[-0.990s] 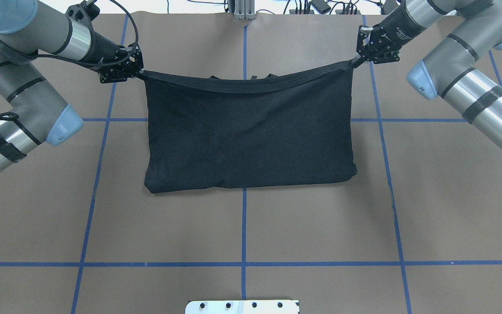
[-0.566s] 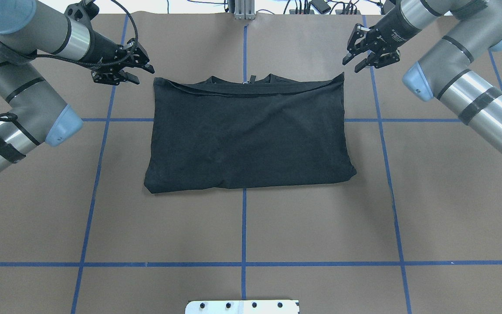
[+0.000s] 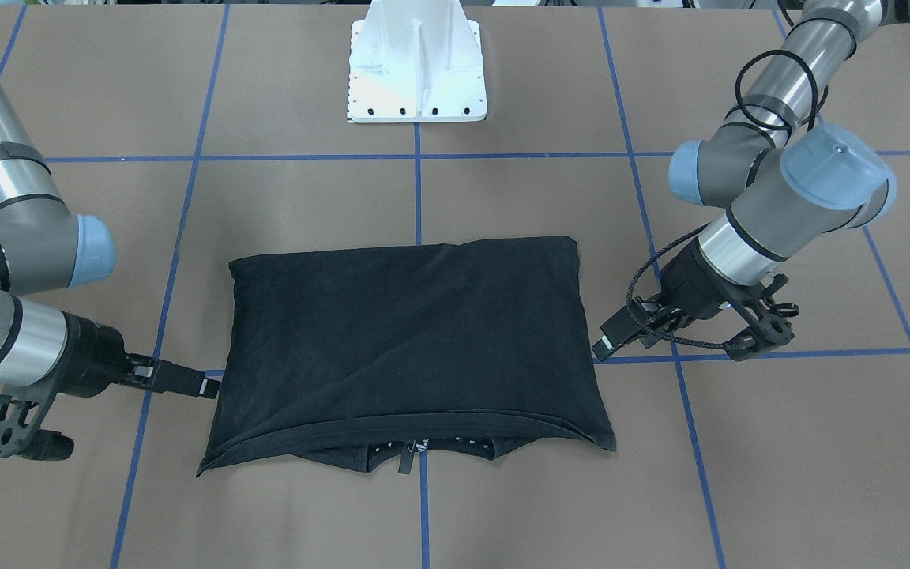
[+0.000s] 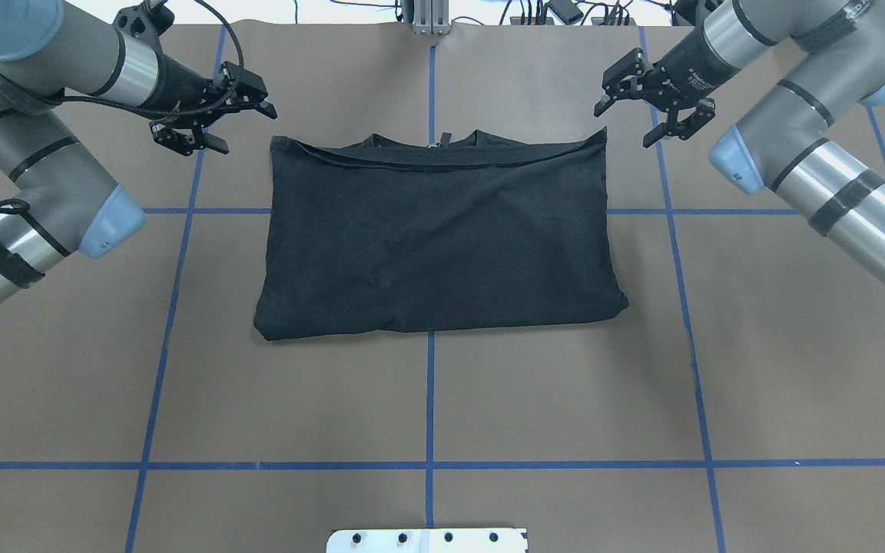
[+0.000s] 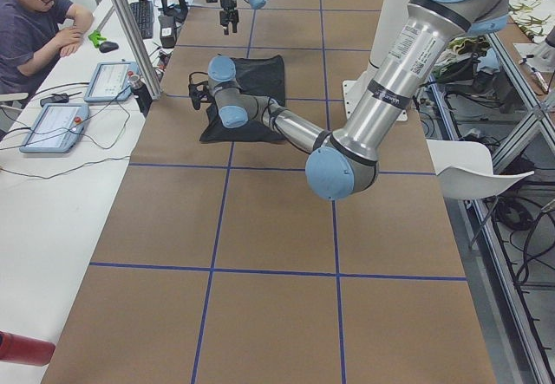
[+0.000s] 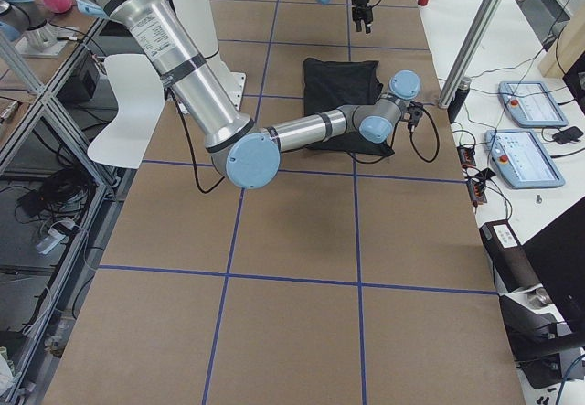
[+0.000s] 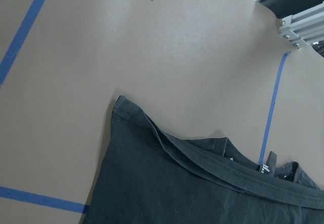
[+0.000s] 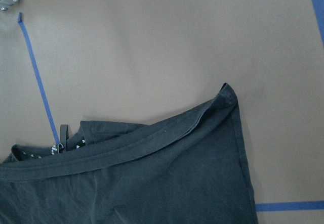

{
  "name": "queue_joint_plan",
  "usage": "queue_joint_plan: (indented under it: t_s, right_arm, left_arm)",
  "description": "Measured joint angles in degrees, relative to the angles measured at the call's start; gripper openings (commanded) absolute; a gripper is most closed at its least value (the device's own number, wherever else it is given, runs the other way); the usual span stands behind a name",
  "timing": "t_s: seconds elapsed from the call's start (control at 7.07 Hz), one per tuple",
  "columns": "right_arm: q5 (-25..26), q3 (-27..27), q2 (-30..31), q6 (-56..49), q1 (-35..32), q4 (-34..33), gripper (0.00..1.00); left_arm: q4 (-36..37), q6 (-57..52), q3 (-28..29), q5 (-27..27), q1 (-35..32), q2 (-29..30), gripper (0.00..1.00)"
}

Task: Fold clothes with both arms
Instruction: 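Open both grippers and raise them away from the folded shirt, then lower the right gripper onto the folded shirt edge nearest it and grasp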

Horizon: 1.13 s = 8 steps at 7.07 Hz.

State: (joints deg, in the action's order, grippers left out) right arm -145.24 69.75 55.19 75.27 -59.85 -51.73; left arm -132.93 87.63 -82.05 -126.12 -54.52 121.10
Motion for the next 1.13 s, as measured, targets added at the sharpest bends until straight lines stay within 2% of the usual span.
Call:
queue_joint_plan:
  t_s: [0.42,1.13]
  right_arm:
    - [0.36,6.83,6.51,3.65,5.29,-0.26,1.0]
    - [0.66,11.1,13.3,5.19,12.56,-0.05,1.0]
  left_arm:
    - [0.15,0.25,-1.56,0.06,-0.35,-0.11,1.0]
    - [0.45,0.75,-5.0,0.09,-0.84,-0.5,1.0]
